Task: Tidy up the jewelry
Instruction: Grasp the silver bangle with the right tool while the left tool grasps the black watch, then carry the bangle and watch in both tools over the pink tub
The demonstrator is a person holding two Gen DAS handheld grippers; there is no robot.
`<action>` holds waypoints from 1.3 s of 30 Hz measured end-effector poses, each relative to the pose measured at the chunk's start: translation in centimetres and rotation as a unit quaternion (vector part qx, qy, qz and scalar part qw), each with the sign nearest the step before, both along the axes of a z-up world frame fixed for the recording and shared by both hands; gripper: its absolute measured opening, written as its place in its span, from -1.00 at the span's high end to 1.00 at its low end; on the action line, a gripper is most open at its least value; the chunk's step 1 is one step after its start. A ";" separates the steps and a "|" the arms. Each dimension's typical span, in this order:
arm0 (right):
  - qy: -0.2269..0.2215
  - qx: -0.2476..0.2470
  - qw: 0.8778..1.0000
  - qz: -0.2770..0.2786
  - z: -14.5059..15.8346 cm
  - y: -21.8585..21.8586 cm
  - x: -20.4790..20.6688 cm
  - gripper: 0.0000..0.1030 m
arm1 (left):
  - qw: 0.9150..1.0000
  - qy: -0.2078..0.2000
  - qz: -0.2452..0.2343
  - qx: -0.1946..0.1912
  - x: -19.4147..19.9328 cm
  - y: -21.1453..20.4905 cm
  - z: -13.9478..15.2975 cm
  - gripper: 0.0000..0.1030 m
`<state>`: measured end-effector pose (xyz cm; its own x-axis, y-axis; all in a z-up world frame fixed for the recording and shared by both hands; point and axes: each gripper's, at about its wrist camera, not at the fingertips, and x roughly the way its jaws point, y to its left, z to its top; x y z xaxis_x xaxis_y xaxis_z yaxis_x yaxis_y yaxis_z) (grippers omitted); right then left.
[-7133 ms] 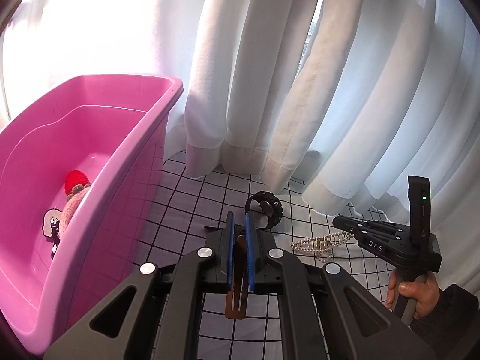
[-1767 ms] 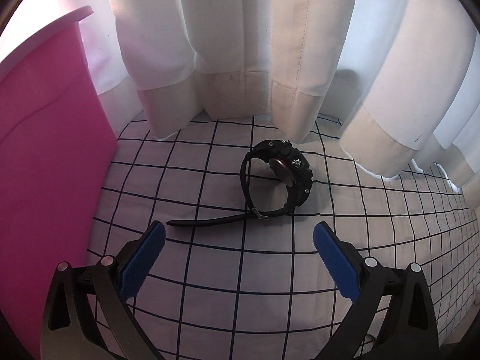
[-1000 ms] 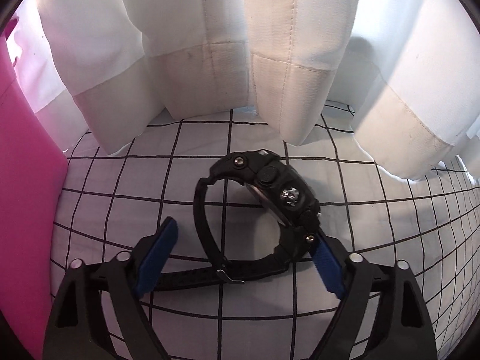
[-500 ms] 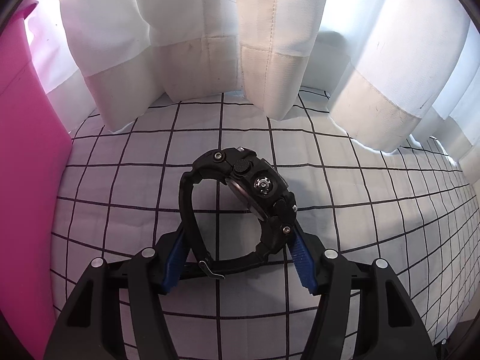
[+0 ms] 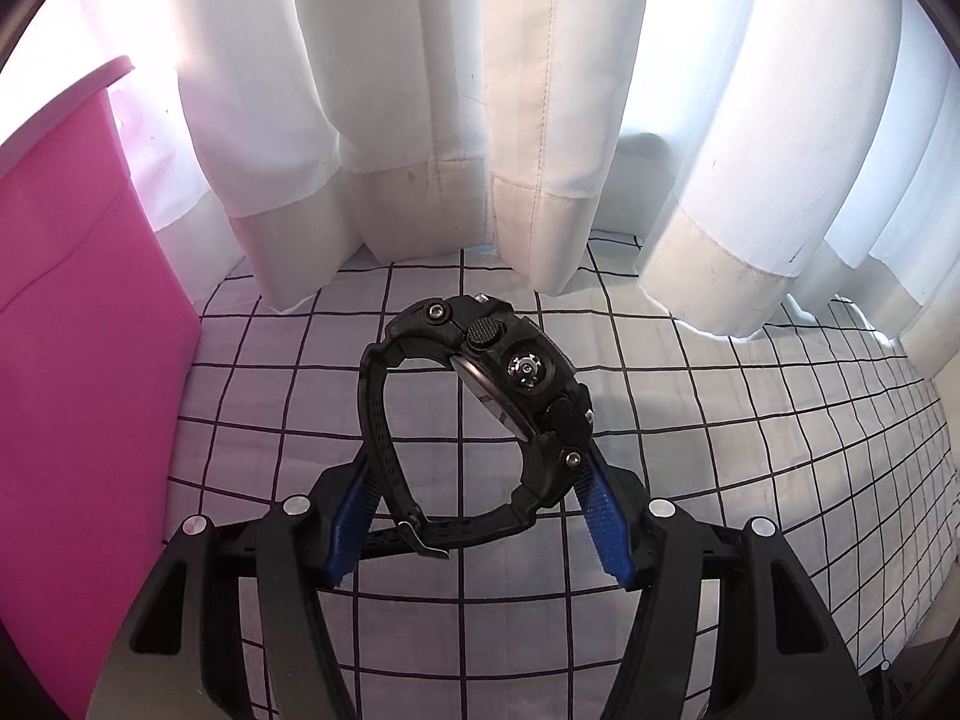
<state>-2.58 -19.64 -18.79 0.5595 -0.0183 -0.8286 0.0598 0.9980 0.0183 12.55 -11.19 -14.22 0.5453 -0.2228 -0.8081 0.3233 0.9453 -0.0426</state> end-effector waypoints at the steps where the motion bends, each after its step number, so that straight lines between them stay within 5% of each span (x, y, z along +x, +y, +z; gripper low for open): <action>1: -0.004 0.000 1.000 0.000 0.4 0.0 0.1 -0.38 | 1.000 -0.003 -0.001 -0.003 -0.2 0.1 0.5 -0.15; 21: -0.127 -0.026 0.990 0.063 12.3 2.9 3.4 -0.38 | 0.993 -0.111 0.034 -0.031 -1.1 2.9 15.0 -0.16; 31: -0.191 -0.013 0.970 0.151 18.3 8.9 6.9 -0.38 | 0.981 -0.145 0.123 -0.035 -1.5 11.5 22.5 -0.16; 39: -0.200 0.016 0.952 0.230 20.5 16.5 11.0 -0.38 | 0.964 -0.142 0.226 0.003 -2.0 21.0 24.0 -0.16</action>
<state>8.40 -3.16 1.72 0.7732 0.3256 -0.5442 -0.4009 0.9159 -0.0217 10.57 9.81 9.81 0.7853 0.0932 -0.6120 -0.1237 0.9923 -0.0077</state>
